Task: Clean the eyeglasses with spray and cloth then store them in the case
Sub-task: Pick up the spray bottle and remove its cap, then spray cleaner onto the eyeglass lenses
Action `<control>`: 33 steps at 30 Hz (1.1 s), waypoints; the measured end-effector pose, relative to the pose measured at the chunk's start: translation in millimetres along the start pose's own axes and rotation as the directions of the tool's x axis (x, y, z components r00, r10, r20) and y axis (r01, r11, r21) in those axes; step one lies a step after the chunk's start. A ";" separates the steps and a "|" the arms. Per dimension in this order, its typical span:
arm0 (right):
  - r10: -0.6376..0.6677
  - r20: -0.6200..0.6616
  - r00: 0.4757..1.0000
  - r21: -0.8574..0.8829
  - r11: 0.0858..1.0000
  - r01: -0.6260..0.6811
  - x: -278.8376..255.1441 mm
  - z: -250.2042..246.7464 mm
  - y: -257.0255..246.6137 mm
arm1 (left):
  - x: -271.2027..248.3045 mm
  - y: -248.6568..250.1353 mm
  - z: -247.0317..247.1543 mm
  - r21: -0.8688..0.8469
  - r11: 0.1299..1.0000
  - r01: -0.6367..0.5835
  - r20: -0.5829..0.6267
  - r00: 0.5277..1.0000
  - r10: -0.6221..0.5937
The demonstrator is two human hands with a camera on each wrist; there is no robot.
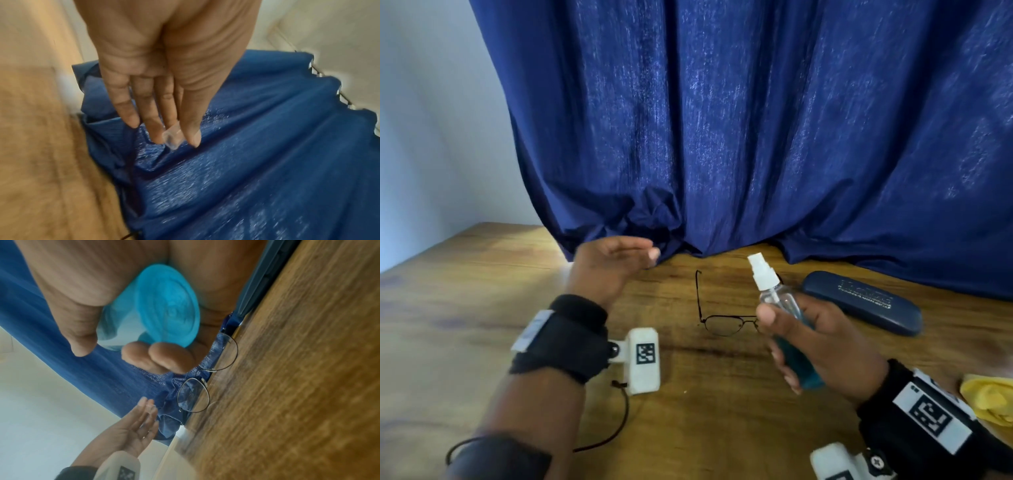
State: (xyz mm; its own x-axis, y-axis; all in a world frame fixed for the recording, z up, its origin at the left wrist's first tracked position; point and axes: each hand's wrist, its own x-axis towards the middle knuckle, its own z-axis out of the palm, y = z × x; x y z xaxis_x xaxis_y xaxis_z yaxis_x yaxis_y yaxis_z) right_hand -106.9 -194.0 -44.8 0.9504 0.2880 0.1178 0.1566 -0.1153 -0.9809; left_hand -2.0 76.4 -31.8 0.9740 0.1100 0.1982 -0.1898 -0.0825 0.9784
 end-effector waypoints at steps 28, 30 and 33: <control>-0.043 -0.295 0.954 0.348 0.926 0.149 6.8 -23.4 8.1 | -39.7 31.0 101.1 0.827 0.339 -0.449 0.509 0.853 -0.114; -0.053 -0.293 0.955 0.364 0.917 0.163 6.3 -24.4 6.9 | -38.8 31.3 105.1 0.821 0.330 -0.466 0.507 0.861 -0.044; -0.067 -0.256 0.964 0.418 0.892 0.173 4.3 -28.1 6.2 | -36.1 25.8 103.5 0.685 0.568 -0.457 0.445 0.879 0.171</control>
State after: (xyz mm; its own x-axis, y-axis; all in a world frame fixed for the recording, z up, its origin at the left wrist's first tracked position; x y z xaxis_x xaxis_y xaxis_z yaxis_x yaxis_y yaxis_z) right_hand -94.3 -220.3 -46.0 0.9748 0.0424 0.2188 0.1913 0.3443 -0.9191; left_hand -29.2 -32.2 -19.8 0.8789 -0.3582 0.3150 -0.4680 -0.7752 0.4243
